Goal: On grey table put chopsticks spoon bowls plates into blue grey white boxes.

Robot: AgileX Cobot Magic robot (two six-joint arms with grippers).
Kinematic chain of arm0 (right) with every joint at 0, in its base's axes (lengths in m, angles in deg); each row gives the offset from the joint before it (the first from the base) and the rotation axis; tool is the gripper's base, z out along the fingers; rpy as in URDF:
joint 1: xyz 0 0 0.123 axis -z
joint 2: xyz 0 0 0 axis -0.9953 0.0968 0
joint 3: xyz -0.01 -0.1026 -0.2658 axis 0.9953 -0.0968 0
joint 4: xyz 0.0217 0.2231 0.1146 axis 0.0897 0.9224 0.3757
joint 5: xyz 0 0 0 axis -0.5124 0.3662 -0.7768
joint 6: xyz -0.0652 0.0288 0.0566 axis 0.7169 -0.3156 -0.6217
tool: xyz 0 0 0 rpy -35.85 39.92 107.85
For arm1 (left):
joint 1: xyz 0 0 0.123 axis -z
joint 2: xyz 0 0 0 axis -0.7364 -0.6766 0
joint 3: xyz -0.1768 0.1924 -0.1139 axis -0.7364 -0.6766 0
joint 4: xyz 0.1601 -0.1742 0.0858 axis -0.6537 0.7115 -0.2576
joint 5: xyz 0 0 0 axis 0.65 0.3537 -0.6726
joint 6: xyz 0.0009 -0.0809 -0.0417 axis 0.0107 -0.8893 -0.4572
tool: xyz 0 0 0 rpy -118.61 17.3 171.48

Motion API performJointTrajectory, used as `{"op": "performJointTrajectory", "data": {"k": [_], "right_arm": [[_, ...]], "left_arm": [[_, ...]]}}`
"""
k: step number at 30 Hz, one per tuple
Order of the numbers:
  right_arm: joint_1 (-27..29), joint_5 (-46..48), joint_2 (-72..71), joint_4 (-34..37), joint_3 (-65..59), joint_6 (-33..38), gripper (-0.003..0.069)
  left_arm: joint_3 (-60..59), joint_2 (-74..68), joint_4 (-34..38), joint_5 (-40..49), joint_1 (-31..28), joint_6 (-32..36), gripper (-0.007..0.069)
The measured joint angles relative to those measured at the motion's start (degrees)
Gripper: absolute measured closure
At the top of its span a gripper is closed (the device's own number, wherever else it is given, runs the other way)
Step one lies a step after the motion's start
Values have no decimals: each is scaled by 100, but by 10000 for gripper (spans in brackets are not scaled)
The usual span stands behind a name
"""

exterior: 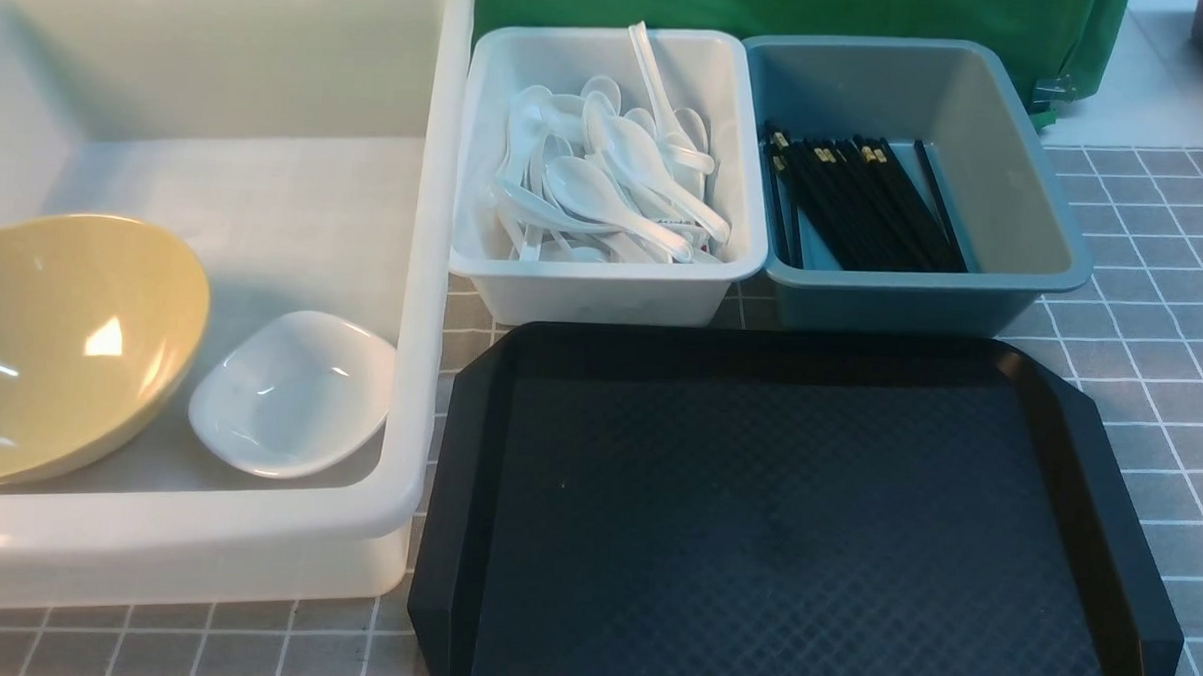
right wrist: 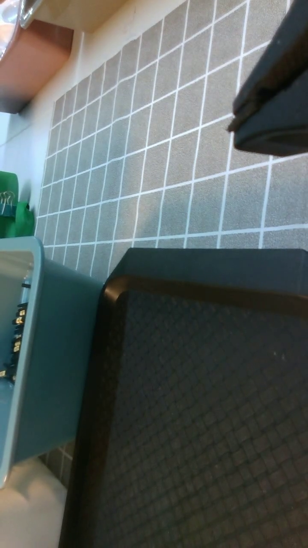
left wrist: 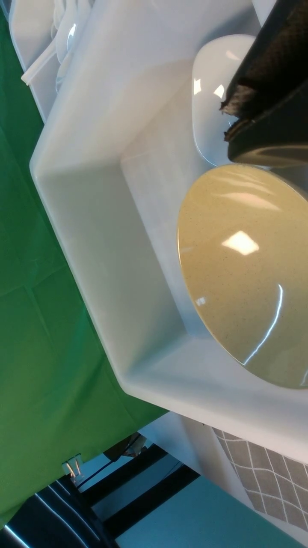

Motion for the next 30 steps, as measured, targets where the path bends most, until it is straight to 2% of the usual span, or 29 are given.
{"op": "performJointTrajectory", "data": {"k": [14,18,24,27,30], "right_arm": [[0,0,0,0,0,1,621],[0,0,0,0,0,1,620],[0,0,0,0,0,1,617],[0,0,0,0,0,1,615],[0,0,0,0,0,1,614]], "left_arm": [[-283,0,-29,41,0,0,601],[-294,0,-33,-184,-6,-220,601],[-363,0,999,-693,-574,-361,604],[-558,0,1463,-711,-952,-228,611],[-1002,0,2170,-865,-1499,263,617]]}}
